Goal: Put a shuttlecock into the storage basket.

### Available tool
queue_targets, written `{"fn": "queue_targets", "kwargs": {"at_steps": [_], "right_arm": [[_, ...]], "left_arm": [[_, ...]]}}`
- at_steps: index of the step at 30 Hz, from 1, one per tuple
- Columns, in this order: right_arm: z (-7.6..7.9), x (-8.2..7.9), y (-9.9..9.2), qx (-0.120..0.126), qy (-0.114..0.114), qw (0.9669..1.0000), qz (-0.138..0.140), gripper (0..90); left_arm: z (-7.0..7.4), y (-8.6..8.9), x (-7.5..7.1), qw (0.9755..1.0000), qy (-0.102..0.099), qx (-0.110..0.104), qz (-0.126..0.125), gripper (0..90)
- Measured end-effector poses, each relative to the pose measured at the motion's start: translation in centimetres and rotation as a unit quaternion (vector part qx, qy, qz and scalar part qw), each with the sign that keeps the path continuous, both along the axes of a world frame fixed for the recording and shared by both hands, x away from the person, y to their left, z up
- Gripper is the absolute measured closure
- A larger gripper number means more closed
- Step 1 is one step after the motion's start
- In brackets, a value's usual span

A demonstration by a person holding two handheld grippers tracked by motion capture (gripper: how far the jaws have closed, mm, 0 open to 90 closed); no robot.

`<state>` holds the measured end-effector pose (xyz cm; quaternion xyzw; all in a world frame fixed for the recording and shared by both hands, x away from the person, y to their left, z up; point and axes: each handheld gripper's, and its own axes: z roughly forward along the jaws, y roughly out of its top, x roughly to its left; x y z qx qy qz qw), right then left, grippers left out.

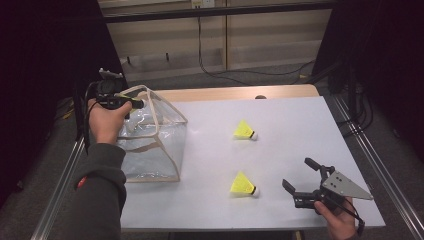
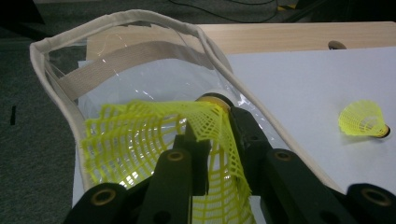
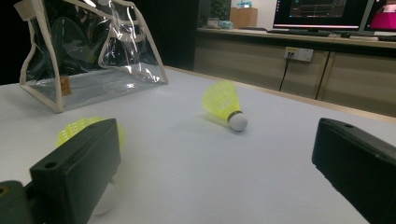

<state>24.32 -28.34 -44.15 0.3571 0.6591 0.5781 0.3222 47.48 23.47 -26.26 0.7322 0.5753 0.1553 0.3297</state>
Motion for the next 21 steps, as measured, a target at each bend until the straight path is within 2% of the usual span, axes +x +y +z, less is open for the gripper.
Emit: {"fn": "queue_targets", "kwargs": {"at_steps": [21], "right_arm": [[-0.01, 0.02, -0.02, 0.003, 0.000, 1.0000, 0.000, 1.0]], "left_arm": [[-0.28, -0.04, 0.52, 0.9999, 0.009, -0.005, 0.002, 78.4]]}}
